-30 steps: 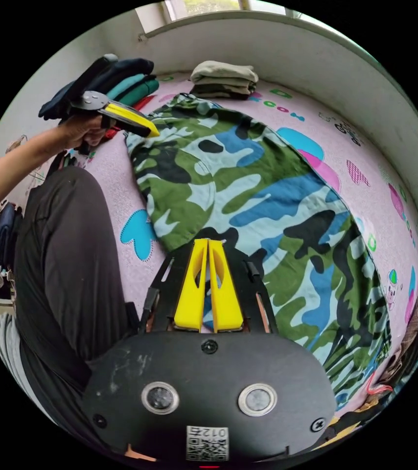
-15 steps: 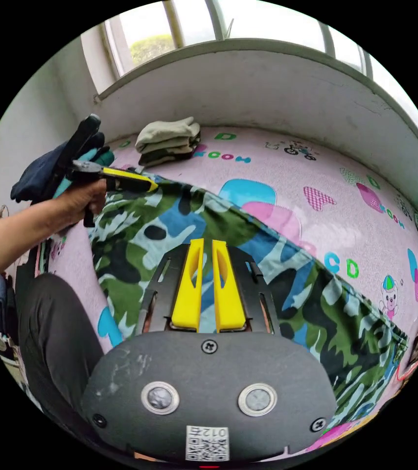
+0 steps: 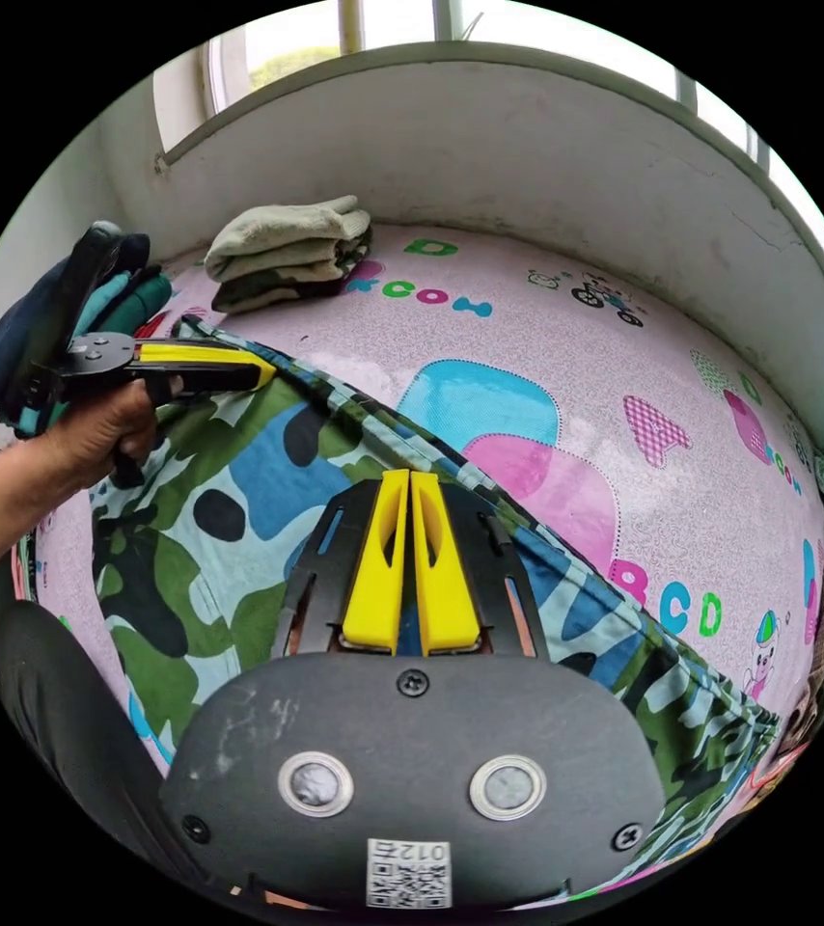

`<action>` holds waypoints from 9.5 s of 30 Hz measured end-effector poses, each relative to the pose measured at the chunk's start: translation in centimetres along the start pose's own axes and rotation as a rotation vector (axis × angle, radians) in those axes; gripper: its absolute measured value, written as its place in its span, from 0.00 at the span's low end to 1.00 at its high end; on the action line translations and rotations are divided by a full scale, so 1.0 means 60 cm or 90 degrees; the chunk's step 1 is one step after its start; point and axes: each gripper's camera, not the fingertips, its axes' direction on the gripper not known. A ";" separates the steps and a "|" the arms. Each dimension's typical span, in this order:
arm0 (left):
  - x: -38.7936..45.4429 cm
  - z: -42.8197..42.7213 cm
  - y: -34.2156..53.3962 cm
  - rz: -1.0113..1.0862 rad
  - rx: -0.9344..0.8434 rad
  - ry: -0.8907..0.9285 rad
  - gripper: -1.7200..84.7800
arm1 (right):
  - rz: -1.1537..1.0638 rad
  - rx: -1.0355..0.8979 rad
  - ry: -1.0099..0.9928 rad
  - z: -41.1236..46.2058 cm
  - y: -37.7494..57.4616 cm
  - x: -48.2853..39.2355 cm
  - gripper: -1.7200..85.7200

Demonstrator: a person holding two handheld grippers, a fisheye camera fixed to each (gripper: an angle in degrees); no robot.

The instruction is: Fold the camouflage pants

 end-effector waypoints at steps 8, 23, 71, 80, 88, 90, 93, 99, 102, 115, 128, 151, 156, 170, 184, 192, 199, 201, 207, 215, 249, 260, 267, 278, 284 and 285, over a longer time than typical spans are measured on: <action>0.037 -0.040 -0.020 -0.034 -0.004 -0.038 0.02 | 0.086 0.022 -0.107 -0.081 0.044 0.116 0.01; 0.436 0.020 -0.064 0.167 -0.030 0.062 0.02 | 0.239 -0.029 0.245 -0.377 0.453 0.586 0.04; 1.039 0.024 -0.190 0.643 -0.041 0.131 0.02 | 0.342 0.046 0.146 -0.592 0.639 0.925 0.01; 1.051 0.026 -0.202 0.637 -0.064 0.097 0.02 | 0.348 0.008 0.157 -0.567 0.611 0.949 0.01; 0.981 -0.013 -0.169 0.515 0.079 0.043 0.02 | 0.353 -0.023 0.195 -0.512 0.608 0.937 0.02; 0.941 -0.041 -0.164 0.463 0.110 0.035 0.02 | 0.357 -0.028 0.196 -0.512 0.605 0.934 0.04; 0.868 -0.076 -0.142 0.413 0.098 0.070 0.02 | 0.419 -0.008 0.213 -0.535 0.609 0.928 0.09; 0.765 -0.077 -0.083 0.294 0.016 0.060 0.02 | 0.423 0.125 0.165 -0.569 0.602 0.824 0.05; 0.757 -0.051 -0.082 0.285 -0.011 0.036 0.02 | 0.336 0.056 0.212 -0.513 0.564 0.770 0.02; 0.704 -0.009 -0.127 0.208 -0.058 0.031 0.02 | 0.396 -0.017 0.171 -0.474 0.567 0.793 0.01; 0.773 -0.140 0.018 0.535 -0.178 0.116 0.08 | 0.291 -0.047 -0.188 -0.489 0.617 0.449 0.06; 0.718 -0.096 -0.180 0.592 -0.299 0.282 0.02 | 0.201 0.059 -0.272 -0.407 0.519 0.147 0.11; 0.715 -0.081 -0.196 0.621 -0.313 0.288 0.02 | 0.092 0.067 -0.223 -0.368 0.477 0.074 0.12; 0.652 -0.083 -0.222 0.584 -0.284 0.327 0.02 | -0.105 0.041 -0.146 -0.274 0.396 -0.125 0.02; 0.490 0.007 -0.120 0.386 -0.251 0.042 0.02 | -0.072 0.018 -0.212 -0.215 0.370 -0.158 0.08; 0.474 0.011 -0.104 0.365 -0.244 0.058 0.02 | -0.210 -0.023 -0.116 -0.166 0.326 -0.217 0.12; 0.441 0.009 -0.093 0.301 -0.244 0.108 0.02 | -0.092 -0.091 -0.286 -0.157 0.297 -0.151 0.01; 0.437 0.007 -0.089 0.296 -0.243 0.112 0.02 | -0.015 -0.095 -0.354 -0.142 0.295 -0.121 0.01; 0.451 -0.008 -0.066 0.348 -0.221 0.064 0.02 | 0.025 -0.151 -0.453 -0.106 0.320 -0.094 0.01; 0.434 -0.020 -0.044 0.335 -0.200 0.075 0.02 | 0.046 -0.109 -0.336 -0.113 0.329 -0.099 0.12; 0.332 -0.061 -0.001 0.357 -0.224 0.089 0.02 | -0.072 -0.036 -0.275 -0.088 0.298 -0.223 0.01; 0.266 -0.086 0.015 0.334 -0.252 0.069 0.02 | -0.041 -0.074 -0.382 -0.088 0.270 -0.221 0.01; 0.030 -0.237 0.079 0.092 -0.141 0.098 0.04 | -0.065 -0.055 -0.426 -0.214 0.319 -0.168 0.01; -0.193 -0.256 0.275 -0.305 -0.188 0.093 0.16 | -0.108 -0.015 -0.230 -0.199 0.249 -0.225 0.02; -0.229 -0.221 0.304 -0.421 -0.183 0.156 0.15 | -0.175 -0.077 -0.186 -0.165 0.230 -0.272 0.01; -0.231 -0.223 0.303 -0.425 -0.169 0.137 0.14 | -0.175 -0.085 -0.189 -0.160 0.230 -0.274 0.01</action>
